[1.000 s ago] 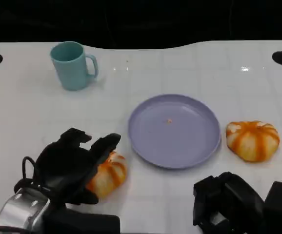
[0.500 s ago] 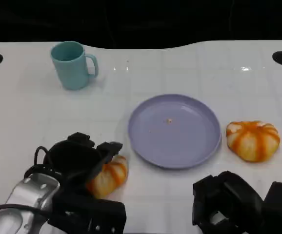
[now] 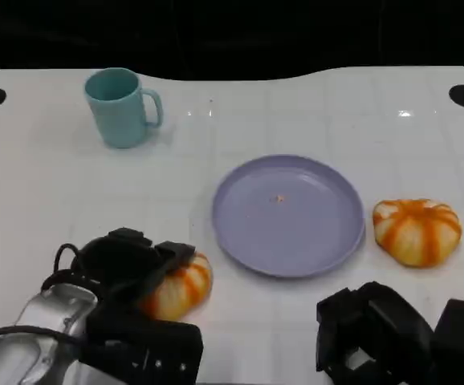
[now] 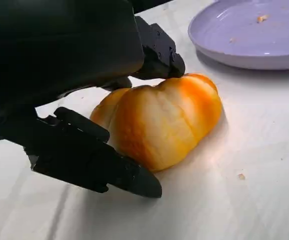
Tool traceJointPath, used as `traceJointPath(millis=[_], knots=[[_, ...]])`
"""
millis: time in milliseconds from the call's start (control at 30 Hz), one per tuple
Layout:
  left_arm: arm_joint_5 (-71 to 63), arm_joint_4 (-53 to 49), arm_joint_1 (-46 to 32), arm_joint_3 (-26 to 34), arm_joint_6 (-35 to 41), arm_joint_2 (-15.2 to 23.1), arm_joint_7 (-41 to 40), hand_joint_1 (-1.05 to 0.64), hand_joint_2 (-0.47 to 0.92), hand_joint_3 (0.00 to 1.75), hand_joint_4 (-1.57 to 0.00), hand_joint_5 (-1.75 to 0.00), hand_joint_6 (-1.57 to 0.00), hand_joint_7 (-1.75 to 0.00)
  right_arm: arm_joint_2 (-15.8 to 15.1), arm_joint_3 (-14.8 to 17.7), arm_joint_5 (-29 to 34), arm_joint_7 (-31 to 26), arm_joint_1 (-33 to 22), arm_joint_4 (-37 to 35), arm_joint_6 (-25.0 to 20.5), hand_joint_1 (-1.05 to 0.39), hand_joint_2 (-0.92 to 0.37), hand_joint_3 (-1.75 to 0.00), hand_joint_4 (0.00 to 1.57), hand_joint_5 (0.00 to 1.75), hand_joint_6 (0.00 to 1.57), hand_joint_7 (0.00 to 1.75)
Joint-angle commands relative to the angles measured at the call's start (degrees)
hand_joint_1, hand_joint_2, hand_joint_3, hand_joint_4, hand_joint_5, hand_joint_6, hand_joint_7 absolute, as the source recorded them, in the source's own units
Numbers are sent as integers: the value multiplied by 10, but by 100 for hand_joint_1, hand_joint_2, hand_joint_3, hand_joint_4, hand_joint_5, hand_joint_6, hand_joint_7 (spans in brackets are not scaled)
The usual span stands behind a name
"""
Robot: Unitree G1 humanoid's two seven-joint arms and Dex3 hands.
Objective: Grasp the bread from the table and place it into the plate.
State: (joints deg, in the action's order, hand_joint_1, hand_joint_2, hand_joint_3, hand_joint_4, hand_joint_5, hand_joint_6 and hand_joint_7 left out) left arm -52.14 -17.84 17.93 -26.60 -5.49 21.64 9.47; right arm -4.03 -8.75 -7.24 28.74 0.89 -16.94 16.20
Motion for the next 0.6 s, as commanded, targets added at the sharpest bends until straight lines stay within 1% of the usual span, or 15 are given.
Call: traceJointPath(millis=[33, 67, 100, 133, 167, 200, 267, 300, 333, 367, 433, 500, 600], knots=[[8, -43, 5, -6, -20, 7, -48, -31, 91, 30, -67, -126, -83, -12, -3, 6, -3, 0, -4, -1, 6, -105, -14, -121, 155, 123, 157, 95], [13, -55, 7, -5, -29, 6, -65, -32, 91, 38, -78, -122, -102, -14, -3, 5, -3, -1, -4, 2, 2, -105, -14, -121, 155, 123, 157, 95], [18, -63, 9, -5, -36, 5, -77, -31, 87, 50, -86, -121, -115, -14, -3, 5, -3, -1, -5, 4, -1, -105, -13, -121, 156, 123, 157, 95], [19, -81, 9, -4, -50, 2, -115, -31, 82, 60, -90, -121, -123, -13, -3, 5, -4, -1, -5, 4, -2, -105, -13, -121, 156, 124, 157, 95], [23, -96, 9, -3, -62, -1, -146, -31, 70, 78, -91, -151, -126, -39, -2, 5, -5, 0, -5, 3, 0, -105, -13, -121, 156, 124, 157, 95], [26, -108, 10, -3, -72, -3, -168, -31, 63, 91, -92, -162, -112, -79, -2, 6, -5, 1, -5, 2, 2, -105, -13, -121, 156, 124, 157, 95], [27, -125, 12, -6, -84, -4, -204, -31, 57, 107, -93, -172, -92, -128, -3, 5, -4, 0, -5, 4, 0, -105, -13, -121, 156, 124, 157, 95], [26, -132, 13, -8, -90, -4, -221, -32, 55, 112, -93, -173, -86, -142, -3, 5, -3, -2, -6, 6, -3, -105, -13, -121, 156, 124, 157, 95], [24, -136, 13, -9, -95, -4, -241, -31, 54, 116, -93, -174, -82, -151, -3, 5, -4, -1, -6, 7, -6, -105, -13, -121, 156, 124, 157, 95], [23, -141, 13, -9, -102, -4, -258, -31, 52, 122, -90, -174, -78, -159, -3, 5, -4, -2, -6, 8, -9, -105, -12, -121, 156, 123, 157, 95], [23, -148, 15, -11, -112, -3, -285, -30, 49, 125, -87, -175, -76, -163, -2, 6, -6, -1, -7, 9, -11, -105, -11, -122, 156, 124, 157, 95], [20, -150, 16, -14, -118, -2, -304, -31, 47, 131, -86, -175, -72, -171, -1, 6, -7, 1, -6, 6, -7, -105, -11, -122, 156, 124, 157, 95], [13, -143, 17, -17, -117, 1, -319, -32, 45, 135, -86, -175, -69, -174, -1, 6, -6, 1, -5, 4, -7, -105, -11, -122, 156, 124, 157, 95]])
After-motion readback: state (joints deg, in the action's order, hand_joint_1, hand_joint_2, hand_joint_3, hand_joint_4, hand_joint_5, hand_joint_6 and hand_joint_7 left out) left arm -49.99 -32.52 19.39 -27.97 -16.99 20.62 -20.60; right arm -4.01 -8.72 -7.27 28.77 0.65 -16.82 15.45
